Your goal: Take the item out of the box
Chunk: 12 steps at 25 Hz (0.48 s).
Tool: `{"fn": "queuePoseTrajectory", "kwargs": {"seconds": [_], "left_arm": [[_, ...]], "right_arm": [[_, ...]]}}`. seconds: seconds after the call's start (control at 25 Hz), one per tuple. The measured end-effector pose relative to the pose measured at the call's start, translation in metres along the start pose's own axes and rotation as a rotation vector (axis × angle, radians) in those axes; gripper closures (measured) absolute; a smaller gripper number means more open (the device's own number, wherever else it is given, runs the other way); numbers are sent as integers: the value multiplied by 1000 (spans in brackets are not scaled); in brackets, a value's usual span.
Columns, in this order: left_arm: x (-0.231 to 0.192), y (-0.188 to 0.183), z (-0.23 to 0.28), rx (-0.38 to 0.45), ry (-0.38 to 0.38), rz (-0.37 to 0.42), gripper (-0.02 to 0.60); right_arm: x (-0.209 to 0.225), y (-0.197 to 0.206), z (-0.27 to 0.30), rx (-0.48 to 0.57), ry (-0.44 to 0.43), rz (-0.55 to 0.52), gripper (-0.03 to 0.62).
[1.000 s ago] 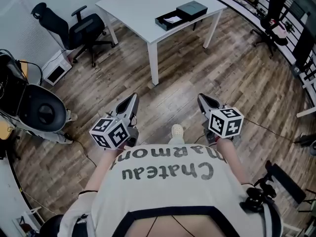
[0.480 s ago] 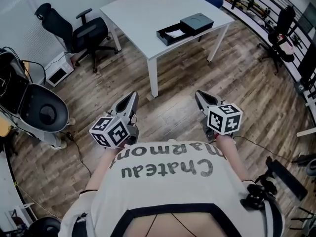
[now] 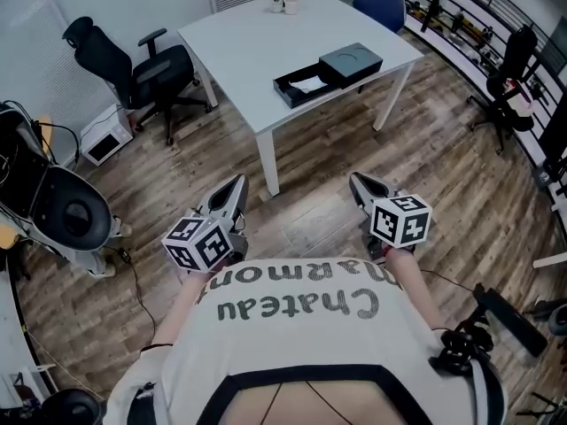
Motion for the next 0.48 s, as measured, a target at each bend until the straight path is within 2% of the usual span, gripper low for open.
{"fn": "queuePoseTrajectory", "kwargs": {"seconds": [0.48], "left_arm": [[-1, -3, 40, -23, -44, 29, 588]], "right_arm": [[36, -12, 29, -24, -58, 13, 592]]}}
Point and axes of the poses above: the fingertips, and each gripper's own axes: z forward along the fingers, x to its right, y out of its underside, the point moved 1 cm from there along -z, backward along the fingers, and after that the axes turned 9 degrees about -x, right-handed, at the moved point
